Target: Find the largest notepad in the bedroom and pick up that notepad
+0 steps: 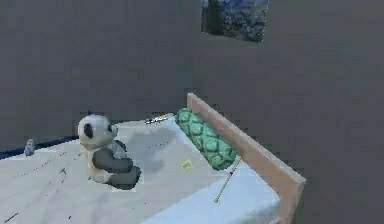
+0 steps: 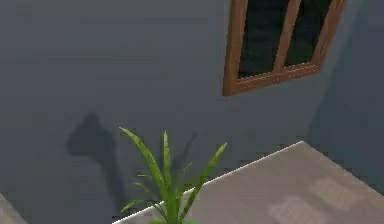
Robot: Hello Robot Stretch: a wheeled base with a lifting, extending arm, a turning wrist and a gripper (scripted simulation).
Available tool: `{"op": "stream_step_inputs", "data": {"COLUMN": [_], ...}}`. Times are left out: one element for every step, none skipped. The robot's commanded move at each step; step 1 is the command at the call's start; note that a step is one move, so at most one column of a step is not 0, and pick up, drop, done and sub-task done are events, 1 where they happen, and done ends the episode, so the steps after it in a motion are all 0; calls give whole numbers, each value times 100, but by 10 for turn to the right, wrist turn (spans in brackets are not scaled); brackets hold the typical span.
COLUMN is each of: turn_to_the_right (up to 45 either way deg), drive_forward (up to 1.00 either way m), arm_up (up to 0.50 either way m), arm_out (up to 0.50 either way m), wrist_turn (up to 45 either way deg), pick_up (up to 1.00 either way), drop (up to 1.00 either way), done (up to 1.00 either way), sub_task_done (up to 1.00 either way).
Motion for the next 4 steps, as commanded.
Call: {"op": "stream_step_inputs", "data": {"turn_to_the_right": [-450,-450,-180,0], "drive_forward": [0,0,0,100], "arm_up": [0,0,0,0], "arm_out": [0,0,0,0], "wrist_turn": [0,0,0,0], "pick_up": [0,0,0,0], "drop": [0,0,0,0], "done": [0,0,0,0], "sub_task_done": [0,0,0,0]}}
